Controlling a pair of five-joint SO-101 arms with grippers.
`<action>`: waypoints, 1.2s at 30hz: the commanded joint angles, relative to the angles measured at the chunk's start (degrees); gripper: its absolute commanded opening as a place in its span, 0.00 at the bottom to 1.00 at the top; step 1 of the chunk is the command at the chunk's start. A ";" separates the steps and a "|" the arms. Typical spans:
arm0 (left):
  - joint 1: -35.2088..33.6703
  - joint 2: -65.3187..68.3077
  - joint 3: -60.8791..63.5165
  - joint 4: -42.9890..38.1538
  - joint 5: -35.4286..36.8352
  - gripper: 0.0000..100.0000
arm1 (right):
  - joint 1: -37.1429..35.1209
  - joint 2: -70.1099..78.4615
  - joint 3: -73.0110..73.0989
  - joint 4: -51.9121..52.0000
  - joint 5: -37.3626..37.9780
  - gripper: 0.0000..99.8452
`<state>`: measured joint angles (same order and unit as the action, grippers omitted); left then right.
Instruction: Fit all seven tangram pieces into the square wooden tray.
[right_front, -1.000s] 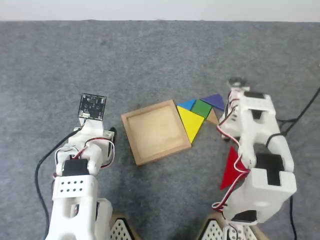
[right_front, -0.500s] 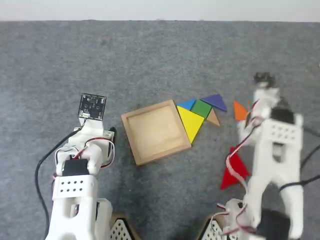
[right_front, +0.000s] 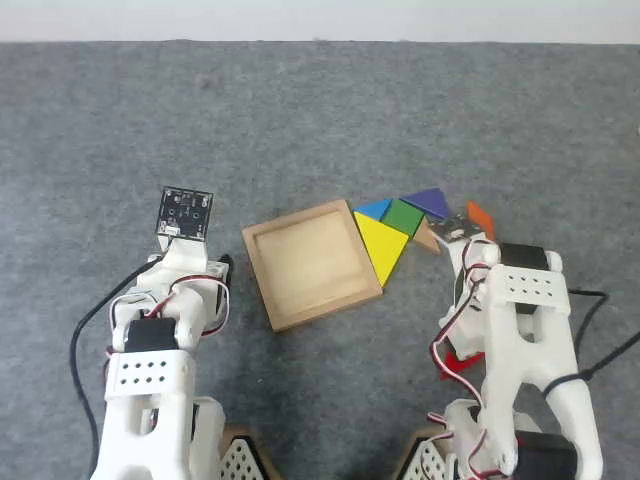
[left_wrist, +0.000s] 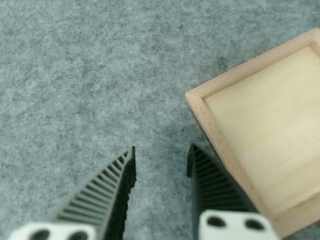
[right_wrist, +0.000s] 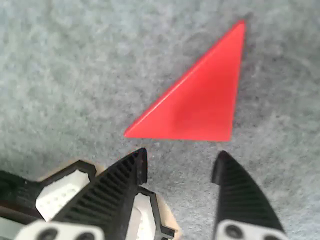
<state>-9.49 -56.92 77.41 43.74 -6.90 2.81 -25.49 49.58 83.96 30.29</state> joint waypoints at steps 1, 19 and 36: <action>0.35 0.18 -1.10 0.53 -0.44 0.17 | 1.45 -1.89 0.09 1.80 5.27 0.17; 0.09 0.18 -1.10 0.53 -0.44 0.17 | 0.31 21.93 -6.33 -12.79 12.13 0.17; 0.09 0.26 -1.10 0.35 -0.44 0.17 | 4.53 40.84 -39.03 -16.75 -1.41 0.17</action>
<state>-9.49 -56.84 77.41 43.74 -6.90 5.80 15.30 15.56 69.63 31.60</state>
